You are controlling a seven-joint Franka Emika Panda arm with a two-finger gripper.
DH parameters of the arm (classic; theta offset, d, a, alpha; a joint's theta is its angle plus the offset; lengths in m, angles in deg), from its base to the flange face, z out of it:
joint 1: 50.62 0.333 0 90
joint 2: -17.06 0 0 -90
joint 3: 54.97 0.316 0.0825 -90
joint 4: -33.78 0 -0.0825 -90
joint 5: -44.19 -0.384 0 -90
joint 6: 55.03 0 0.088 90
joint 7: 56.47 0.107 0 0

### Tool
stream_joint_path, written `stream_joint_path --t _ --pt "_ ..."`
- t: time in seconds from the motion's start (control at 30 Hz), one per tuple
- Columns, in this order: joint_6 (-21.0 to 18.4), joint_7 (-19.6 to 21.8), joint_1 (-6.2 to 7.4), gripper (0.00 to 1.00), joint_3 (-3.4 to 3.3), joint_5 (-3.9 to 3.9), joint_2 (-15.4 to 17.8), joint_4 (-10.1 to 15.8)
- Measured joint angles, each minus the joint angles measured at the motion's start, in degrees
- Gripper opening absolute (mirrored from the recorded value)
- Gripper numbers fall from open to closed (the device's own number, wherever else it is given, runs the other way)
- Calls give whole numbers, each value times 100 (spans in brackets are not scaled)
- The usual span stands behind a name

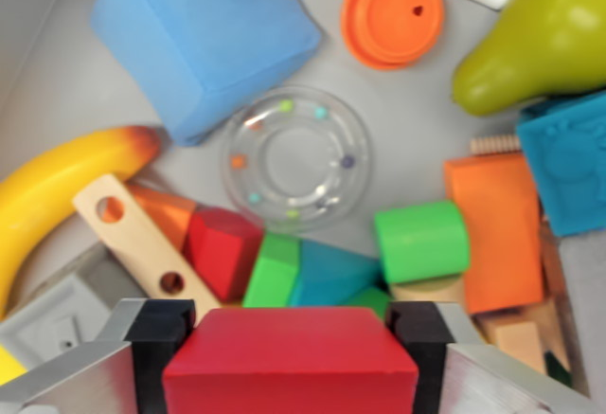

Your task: Pick an object from the bin

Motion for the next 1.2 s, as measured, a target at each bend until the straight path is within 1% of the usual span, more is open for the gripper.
stream_joint_path --t 0.37,0.67,1.0,1.2 --pt "-583 -32 1 0 2 -44 405 -175" --pt "-1030 -54 2 0 2 -72 652 -365" --pt "-1414 -69 3 0 2 -91 823 -558" --pt "-1568 -75 3 0 2 -100 890 -651"
